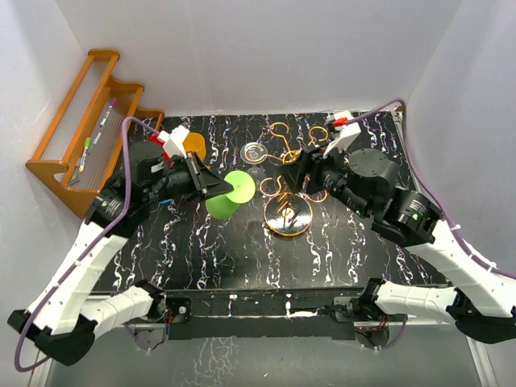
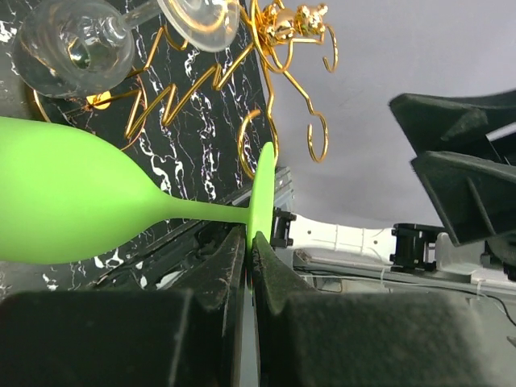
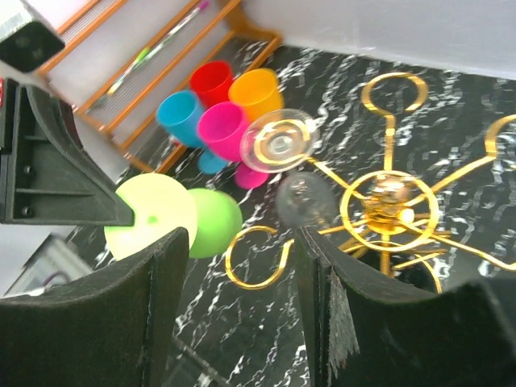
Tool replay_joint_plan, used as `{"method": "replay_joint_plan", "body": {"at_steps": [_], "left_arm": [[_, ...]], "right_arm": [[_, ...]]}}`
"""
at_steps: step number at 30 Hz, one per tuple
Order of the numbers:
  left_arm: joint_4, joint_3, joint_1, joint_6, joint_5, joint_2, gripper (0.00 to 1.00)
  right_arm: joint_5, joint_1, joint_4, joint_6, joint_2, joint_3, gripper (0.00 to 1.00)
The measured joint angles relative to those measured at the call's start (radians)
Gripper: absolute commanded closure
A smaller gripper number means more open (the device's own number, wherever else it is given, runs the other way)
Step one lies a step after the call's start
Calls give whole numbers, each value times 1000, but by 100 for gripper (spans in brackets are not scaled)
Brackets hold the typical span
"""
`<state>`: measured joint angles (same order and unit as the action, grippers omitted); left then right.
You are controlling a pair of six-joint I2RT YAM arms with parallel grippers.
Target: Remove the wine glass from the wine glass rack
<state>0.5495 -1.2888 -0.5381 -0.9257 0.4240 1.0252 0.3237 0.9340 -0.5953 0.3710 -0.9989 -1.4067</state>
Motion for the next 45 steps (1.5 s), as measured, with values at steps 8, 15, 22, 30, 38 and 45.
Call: {"method": "replay_joint_plan", "body": {"at_steps": [8, 15, 22, 30, 38, 45], "left_arm": [[110, 12, 0, 84, -52, -187, 100], [139, 50, 0, 130, -70, -355, 100], [116, 101, 0, 134, -8, -390, 100], [87, 111, 0, 137, 28, -386, 100], [90, 111, 0, 148, 29, -386, 100], [99, 110, 0, 148, 27, -398, 100]], "right_arm": [[-396, 0, -8, -2, -93, -44, 43], [-737, 0, -12, -6, -157, -66, 43], [-1012, 0, 16, -4, -238, -70, 47], [-1123, 0, 36, 0, -314, -113, 52], [-1135, 0, 39, -3, -330, -122, 54], [-1131, 0, 16, -5, -324, -124, 54]]}}
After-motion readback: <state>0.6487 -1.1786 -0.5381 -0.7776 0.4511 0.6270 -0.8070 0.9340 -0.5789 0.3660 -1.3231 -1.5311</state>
